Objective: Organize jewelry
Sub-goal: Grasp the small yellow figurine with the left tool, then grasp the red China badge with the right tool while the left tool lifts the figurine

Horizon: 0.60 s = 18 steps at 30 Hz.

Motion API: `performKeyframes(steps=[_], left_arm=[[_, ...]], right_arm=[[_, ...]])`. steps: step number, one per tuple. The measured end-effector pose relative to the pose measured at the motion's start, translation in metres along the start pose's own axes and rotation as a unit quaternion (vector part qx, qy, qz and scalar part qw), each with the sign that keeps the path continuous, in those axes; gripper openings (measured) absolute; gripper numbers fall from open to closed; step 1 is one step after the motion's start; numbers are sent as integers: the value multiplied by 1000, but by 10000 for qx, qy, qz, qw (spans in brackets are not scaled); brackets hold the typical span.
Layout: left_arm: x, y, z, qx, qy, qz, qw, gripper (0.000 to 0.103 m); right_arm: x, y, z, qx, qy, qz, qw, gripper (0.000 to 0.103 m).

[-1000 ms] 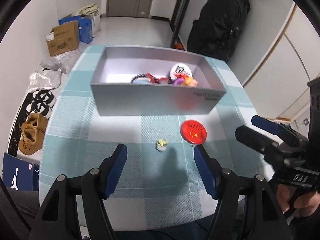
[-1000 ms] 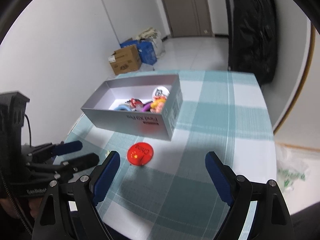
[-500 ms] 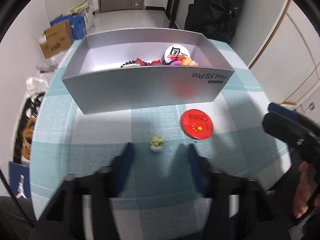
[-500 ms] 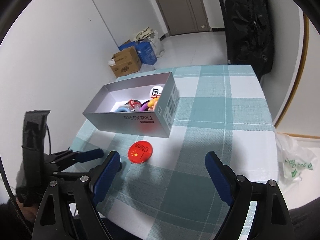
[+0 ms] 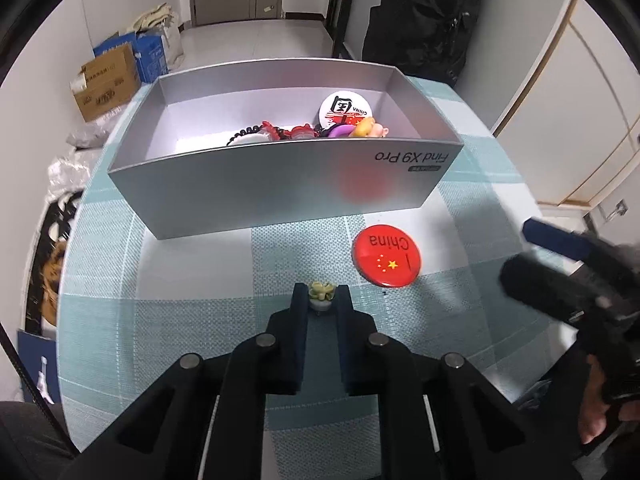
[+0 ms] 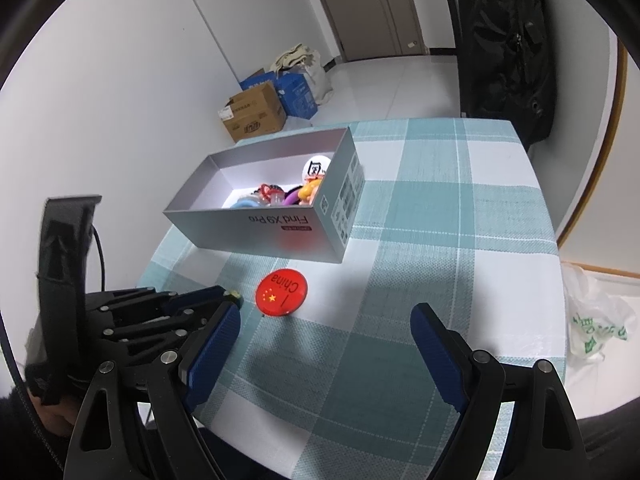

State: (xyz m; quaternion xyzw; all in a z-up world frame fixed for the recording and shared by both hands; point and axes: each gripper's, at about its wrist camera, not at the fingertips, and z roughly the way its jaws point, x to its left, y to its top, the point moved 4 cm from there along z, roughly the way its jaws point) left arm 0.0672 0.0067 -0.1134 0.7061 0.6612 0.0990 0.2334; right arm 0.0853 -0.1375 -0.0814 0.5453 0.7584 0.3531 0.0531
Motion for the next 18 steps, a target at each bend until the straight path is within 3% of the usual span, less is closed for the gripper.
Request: performKeyframes(steps=[9, 18], left_arm=[[14, 13, -33, -578, -229, -412, 9972, 9], [31, 18, -47, -868, -490, -799, 9918, 9]], right_arm=[[15, -5, 22, 284, 49, -281, 9992, 86], [38, -6, 47, 423, -4, -816, 9958, 61]])
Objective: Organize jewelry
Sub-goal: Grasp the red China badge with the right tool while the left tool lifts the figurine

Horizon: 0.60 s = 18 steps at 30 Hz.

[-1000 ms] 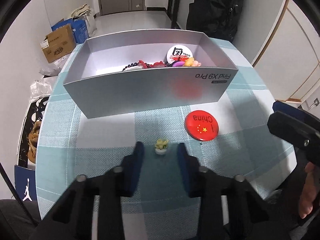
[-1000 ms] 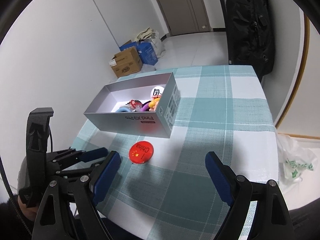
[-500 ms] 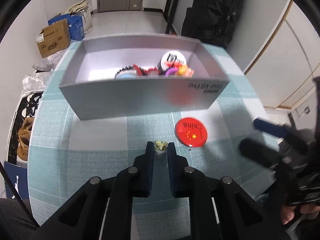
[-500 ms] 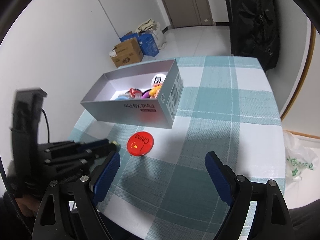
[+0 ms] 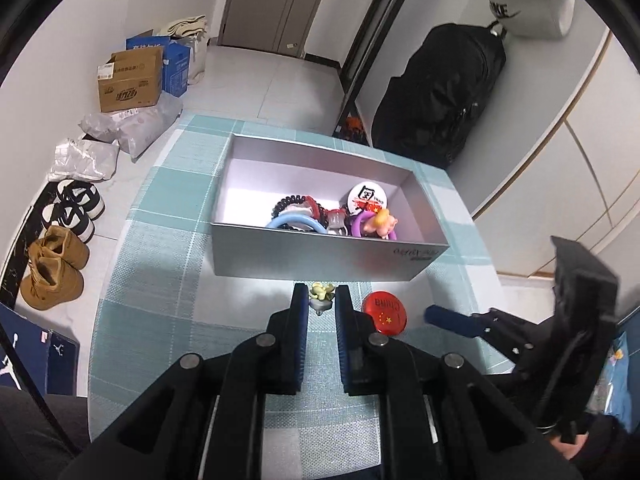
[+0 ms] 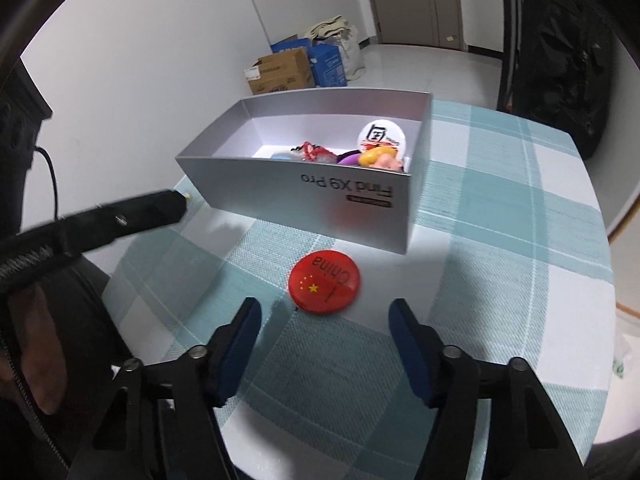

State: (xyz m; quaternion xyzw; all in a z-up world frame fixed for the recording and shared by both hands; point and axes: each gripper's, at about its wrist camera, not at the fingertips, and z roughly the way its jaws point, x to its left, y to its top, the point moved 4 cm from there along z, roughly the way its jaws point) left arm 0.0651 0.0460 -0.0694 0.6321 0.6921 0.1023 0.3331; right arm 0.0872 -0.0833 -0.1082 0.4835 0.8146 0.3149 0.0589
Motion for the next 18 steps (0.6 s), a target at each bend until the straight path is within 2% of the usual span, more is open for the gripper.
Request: performKeyframes(steps=[6, 10, 14, 15, 17, 18], left_arm=[[6, 4, -1, -31, -123, -152, 9998, 9], [11, 4, -3, -17, -144, -204, 9997, 9], [13, 4, -3, -16, -132, -258, 9996, 9], [13, 4, -3, -19, -138, -270, 9995, 9], [12, 4, -2, -13, -152, -268, 9995, 9], [10, 4, -2, -15, -148, -250, 9996, 9]], right_arm=[[6, 6, 10, -78, -331, -355, 9988, 48], [9, 11, 16, -97, -523, -495, 9974, 35], [16, 10, 17, -181, -695, -792, 9943, 33], [17, 10, 16, -227, -725, -841, 9936, 31], [15, 12, 10, -328, -683, -807, 9939, 20], [15, 13, 8, -347, -622, -757, 9946, 19]])
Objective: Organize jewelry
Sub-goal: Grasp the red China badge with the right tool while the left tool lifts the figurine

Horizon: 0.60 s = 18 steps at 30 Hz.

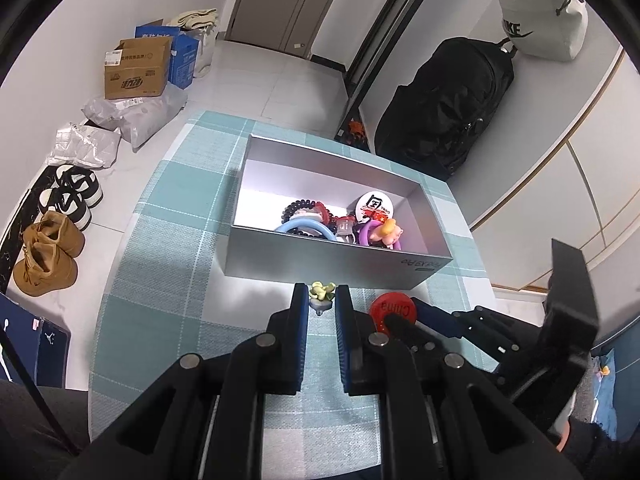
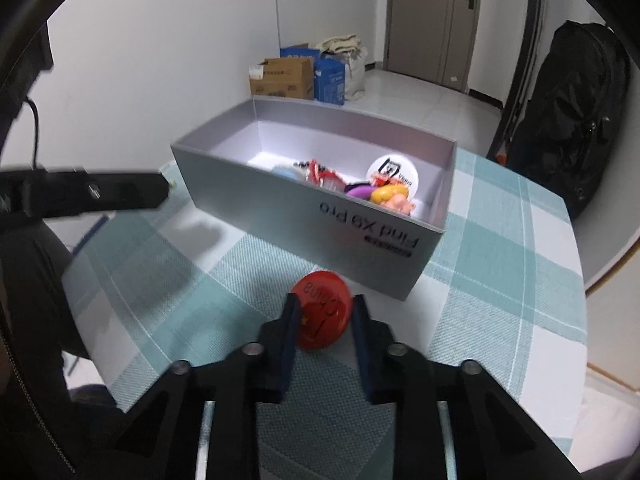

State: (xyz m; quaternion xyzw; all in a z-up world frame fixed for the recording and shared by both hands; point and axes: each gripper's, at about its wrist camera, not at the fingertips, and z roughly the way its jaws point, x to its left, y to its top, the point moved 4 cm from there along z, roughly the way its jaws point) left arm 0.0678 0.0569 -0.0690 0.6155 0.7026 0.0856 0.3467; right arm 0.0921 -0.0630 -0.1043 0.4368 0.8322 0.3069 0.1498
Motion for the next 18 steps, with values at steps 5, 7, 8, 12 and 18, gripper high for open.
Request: performKeyframes(steps=[5, 7, 8, 12, 18], left_arm=[[-5, -1, 1, -1, -2, 116, 9999, 9], [-5, -2, 0, -16, 9, 117, 9999, 9], [-5, -2, 0, -18, 10, 114, 9999, 9], [-3, -1, -1, -29, -13, 45, 10000, 9], [-5, 0, -5, -119, -102, 9, 9999, 9]], right_arm=[[-4, -2, -2, 32, 74, 81, 9999, 19], [-4, -2, -5, -18, 121, 95, 9999, 14], [-4, -2, -7, -40, 170, 116, 9998, 12], [-1, -4, -15, -99, 392, 185, 9990, 7], [13, -6, -20, -108, 679, 81, 9976, 3]])
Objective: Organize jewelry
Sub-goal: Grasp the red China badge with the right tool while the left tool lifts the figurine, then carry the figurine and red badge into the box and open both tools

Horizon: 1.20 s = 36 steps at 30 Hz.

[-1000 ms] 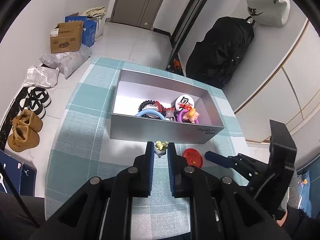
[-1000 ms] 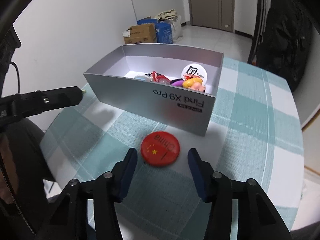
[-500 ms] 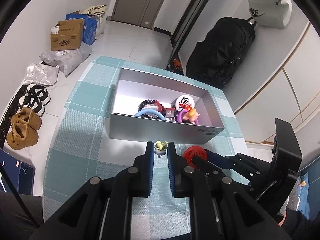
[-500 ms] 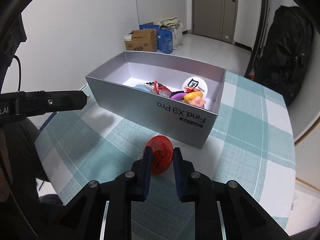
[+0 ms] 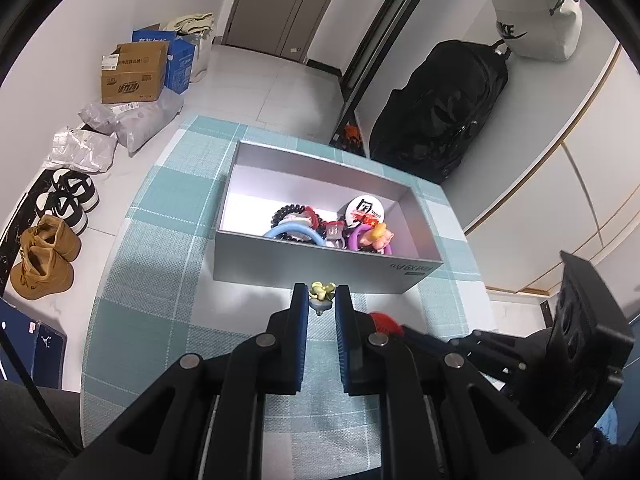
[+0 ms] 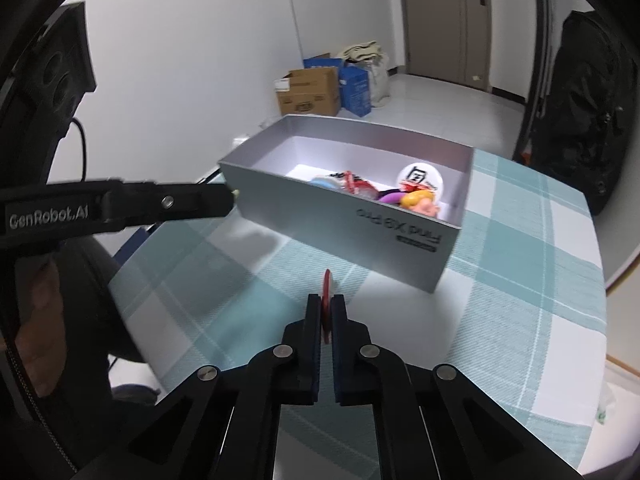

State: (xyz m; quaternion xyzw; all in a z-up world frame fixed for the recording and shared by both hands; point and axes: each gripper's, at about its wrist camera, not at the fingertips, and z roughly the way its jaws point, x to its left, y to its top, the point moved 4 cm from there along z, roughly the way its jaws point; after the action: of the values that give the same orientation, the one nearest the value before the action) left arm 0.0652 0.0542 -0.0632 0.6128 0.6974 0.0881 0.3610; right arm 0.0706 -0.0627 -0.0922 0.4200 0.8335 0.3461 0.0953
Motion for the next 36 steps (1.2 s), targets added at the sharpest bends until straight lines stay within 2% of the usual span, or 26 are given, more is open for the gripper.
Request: performKeyframes(steps=[8, 18, 36], left_arm=[[-3, 3, -2, -62, -102, -10, 9999, 9], [-13, 20, 2, -59, -135, 36, 9999, 9], [-17, 61, 29, 113, -167, 90, 9998, 9]], right_arm=[[-9, 8, -8, -143, 309, 430, 9985, 3], [-14, 38, -43, -685, 511, 579, 9947, 3], [-41, 99, -33, -958, 591, 856, 9900, 3]])
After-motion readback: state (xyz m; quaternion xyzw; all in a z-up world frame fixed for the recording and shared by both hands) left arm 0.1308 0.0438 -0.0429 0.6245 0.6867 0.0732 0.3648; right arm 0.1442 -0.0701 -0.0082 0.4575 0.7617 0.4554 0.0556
